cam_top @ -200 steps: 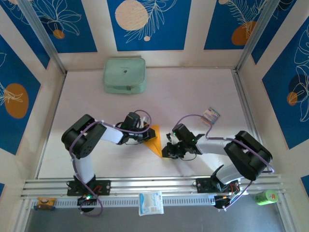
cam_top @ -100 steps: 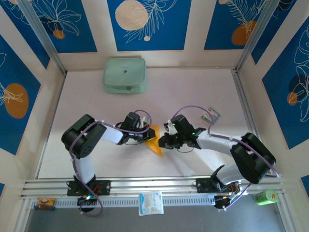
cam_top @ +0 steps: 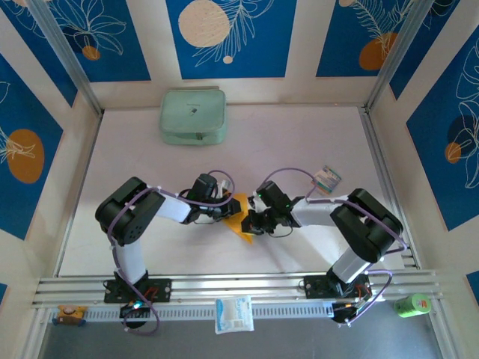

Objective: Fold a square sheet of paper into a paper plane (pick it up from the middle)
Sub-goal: Fourth fold the wing at the center of the table.

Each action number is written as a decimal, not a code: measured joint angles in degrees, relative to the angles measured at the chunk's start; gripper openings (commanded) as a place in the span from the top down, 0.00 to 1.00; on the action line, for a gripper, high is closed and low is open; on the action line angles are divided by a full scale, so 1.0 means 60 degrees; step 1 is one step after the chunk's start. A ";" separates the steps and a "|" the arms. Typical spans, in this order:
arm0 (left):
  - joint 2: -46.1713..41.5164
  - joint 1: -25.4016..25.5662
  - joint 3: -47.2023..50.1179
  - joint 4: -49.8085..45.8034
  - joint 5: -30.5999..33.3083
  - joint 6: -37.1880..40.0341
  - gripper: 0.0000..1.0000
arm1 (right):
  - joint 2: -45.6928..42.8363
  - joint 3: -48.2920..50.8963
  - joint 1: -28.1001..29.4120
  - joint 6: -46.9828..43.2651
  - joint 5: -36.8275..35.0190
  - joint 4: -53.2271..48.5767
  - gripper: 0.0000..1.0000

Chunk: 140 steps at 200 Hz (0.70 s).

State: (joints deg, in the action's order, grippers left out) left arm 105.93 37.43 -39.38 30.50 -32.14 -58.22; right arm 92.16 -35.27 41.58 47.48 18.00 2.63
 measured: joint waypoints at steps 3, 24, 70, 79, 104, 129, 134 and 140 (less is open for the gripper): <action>0.0000 0.0000 0.0000 0.0000 0.0000 0.0000 0.97 | 0.0000 0.0073 0.0000 0.0040 0.0000 0.0036 0.95; 0.0000 0.0018 0.0004 -0.0004 -0.0015 0.0000 0.97 | -0.0047 0.0386 0.0000 0.0142 0.0066 0.0521 0.95; 0.0004 0.0018 0.0022 0.0007 -0.0044 0.0000 0.97 | -0.0160 0.0703 0.0011 0.0291 0.0073 0.1031 0.95; 0.0004 0.0018 0.0022 0.0015 -0.0055 0.0000 0.97 | -0.0178 0.0739 0.0015 0.0317 0.0073 0.1082 0.95; 0.0000 0.0025 0.0058 0.0058 -0.0076 -0.0040 0.98 | -0.0382 0.0958 0.0029 0.0350 0.0066 0.1133 0.95; 0.0000 0.0025 0.0058 0.0062 -0.0076 -0.0047 0.98 | -0.0743 0.1271 0.0076 0.0339 0.0066 0.1045 0.95; 0.0000 0.0025 0.0062 0.0066 -0.0076 -0.0051 0.98 | -0.0798 0.1308 0.0080 0.0328 0.0066 0.0991 0.95; 0.0004 0.0025 0.0066 0.0066 -0.0076 -0.0062 0.98 | -0.0863 0.1333 0.0080 0.0288 0.0073 0.0907 0.95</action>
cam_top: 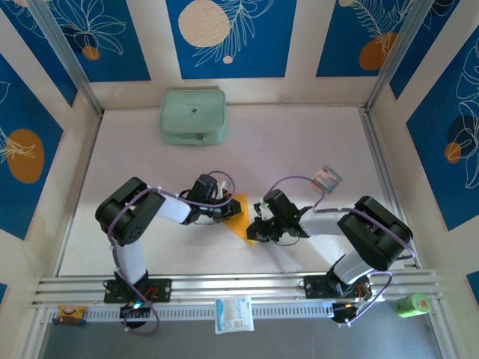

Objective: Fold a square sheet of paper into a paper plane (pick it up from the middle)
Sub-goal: Fourth fold the wing at the center of the table.

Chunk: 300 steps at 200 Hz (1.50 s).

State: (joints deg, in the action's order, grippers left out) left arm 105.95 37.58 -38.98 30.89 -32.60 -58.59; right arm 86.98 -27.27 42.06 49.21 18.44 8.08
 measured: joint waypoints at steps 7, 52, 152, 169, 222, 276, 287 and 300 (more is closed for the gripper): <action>-0.0004 0.0000 0.0000 0.0000 0.0000 -0.0004 0.98 | -0.0051 0.0011 0.0000 -0.0033 0.0000 -0.0076 0.95; -0.0004 0.0011 0.0007 0.0007 0.0000 -0.0011 0.98 | -0.0426 0.0270 0.0058 -0.0127 -0.0022 -0.0350 0.95; -0.0004 0.0055 0.0062 0.0073 -0.0076 -0.0015 0.98 | -0.1166 0.0568 0.0350 -0.0015 -0.0262 -0.1031 0.96; -0.0004 0.0055 0.0062 0.0087 -0.0069 -0.0015 0.98 | -0.1563 0.0565 0.0364 -0.0018 -0.0295 -0.1606 0.96; 0.0000 0.0055 0.0124 0.0229 -0.0058 -0.0076 0.98 | -0.1931 -0.0554 -0.0127 -0.0091 -0.0284 -0.2262 0.96; 0.0000 0.0051 0.0142 0.0280 -0.0033 -0.0164 0.98 | 0.0080 -0.1869 -0.0204 -0.0124 -0.0288 -0.1953 0.96; 0.0000 0.0051 0.0142 0.0280 -0.0033 -0.0168 0.98 | 0.0412 -0.2033 -0.0204 -0.0117 -0.0280 -0.1851 0.96; 0.0000 0.0055 0.0142 0.0280 -0.0033 -0.0178 0.98 | 0.0685 -0.2127 -0.0200 -0.0120 -0.0251 -0.1701 0.96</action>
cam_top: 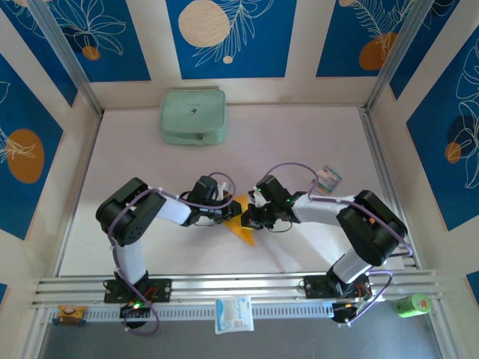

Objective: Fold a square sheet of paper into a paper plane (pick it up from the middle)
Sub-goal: Fourth fold the wing at the center of the table.

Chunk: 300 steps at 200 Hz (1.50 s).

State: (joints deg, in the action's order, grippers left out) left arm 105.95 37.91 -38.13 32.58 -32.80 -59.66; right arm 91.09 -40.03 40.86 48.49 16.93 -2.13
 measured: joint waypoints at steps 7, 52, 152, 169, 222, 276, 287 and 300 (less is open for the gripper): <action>-0.0004 -0.0004 0.0000 0.0000 0.0000 -0.0004 0.98 | 0.0138 -0.0036 0.0000 0.0004 0.0000 0.0058 0.96; -0.0004 -0.0004 0.0000 -0.0004 0.0000 -0.0004 0.98 | 0.0550 0.0240 -0.0004 0.0058 -0.0109 0.0361 0.96; -0.0474 -0.0004 0.0000 -0.0652 0.0157 0.0211 0.95 | 0.0397 0.1497 -0.0233 0.0466 0.0444 0.2561 0.98; -0.0838 -0.0004 -0.0004 -0.1045 0.0259 0.0372 1.00 | 0.0419 0.1504 -0.0306 0.0463 0.0572 0.2579 0.98; -0.1056 0.0233 -0.0004 -0.1654 0.0328 0.0423 1.00 | 0.0426 0.1570 -0.0372 0.0466 0.0707 0.2656 0.98; -0.0608 0.0328 0.0000 -0.1501 0.0412 0.0200 1.00 | 0.0466 0.1614 -0.0408 0.0463 0.0823 0.2736 0.99; -0.0648 0.0328 -0.0015 -0.1588 0.0528 0.0208 1.00 | 0.0470 0.1614 -0.0408 0.0463 0.0827 0.2743 0.99; -0.0696 0.0321 -0.0106 -0.1840 0.0688 0.0255 1.00 | 0.0474 0.1614 -0.0415 0.0459 0.0838 0.2747 0.99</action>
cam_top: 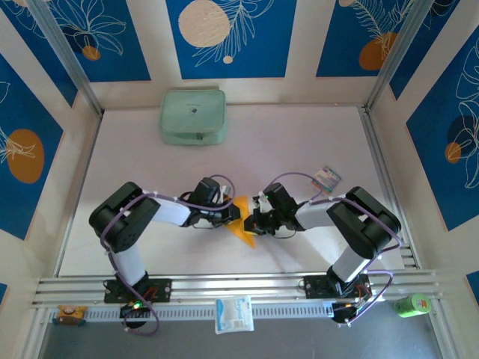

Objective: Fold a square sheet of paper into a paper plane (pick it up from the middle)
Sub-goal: Fourth fold the wing at the center of the table.

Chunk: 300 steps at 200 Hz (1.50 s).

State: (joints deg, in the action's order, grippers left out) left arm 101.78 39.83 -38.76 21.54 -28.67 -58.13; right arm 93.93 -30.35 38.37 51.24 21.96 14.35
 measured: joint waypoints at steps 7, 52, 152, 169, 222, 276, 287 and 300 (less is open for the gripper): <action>-0.0007 0.0000 -0.0073 -0.0171 0.0036 0.0029 1.00 | 0.0000 0.0000 0.0000 -0.0004 0.0000 0.0000 0.99; -0.0004 -0.0182 -0.0499 -0.1027 0.0142 0.0251 1.00 | 0.0000 0.0000 0.0000 -0.0029 0.0022 0.0004 0.99; 0.0310 -0.0962 -0.1424 -0.2222 0.0317 0.0874 1.00 | 0.0018 0.0062 -0.0025 -0.0040 0.0102 0.0146 0.99; 0.0382 -0.1151 -0.1548 -0.2302 0.0310 0.0987 1.00 | 0.0029 0.0062 -0.0036 -0.0040 0.0127 0.0157 0.99; 0.0605 -0.1814 -0.1960 -0.2568 0.0423 0.1282 1.00 | 0.0080 0.0062 -0.0062 -0.0106 0.0240 0.0219 0.99; 0.0612 -0.1938 -0.2051 -0.2772 0.0430 0.1504 1.00 | 0.0189 0.0015 -0.0182 -0.0390 0.0517 0.0204 0.99; 0.0565 -0.1978 -0.2069 -0.2830 0.0554 0.1541 1.00 | 0.0208 -0.0004 -0.0211 -0.0474 0.0594 0.0175 0.99; 0.0452 -0.2062 -0.2069 -0.3009 0.0845 0.1668 1.00 | 0.0244 -0.0036 -0.0233 -0.0546 0.0659 0.0135 0.99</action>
State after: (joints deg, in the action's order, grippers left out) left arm 104.49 27.46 -51.18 3.49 -23.59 -48.12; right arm 95.39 -30.57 36.97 47.97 25.91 15.16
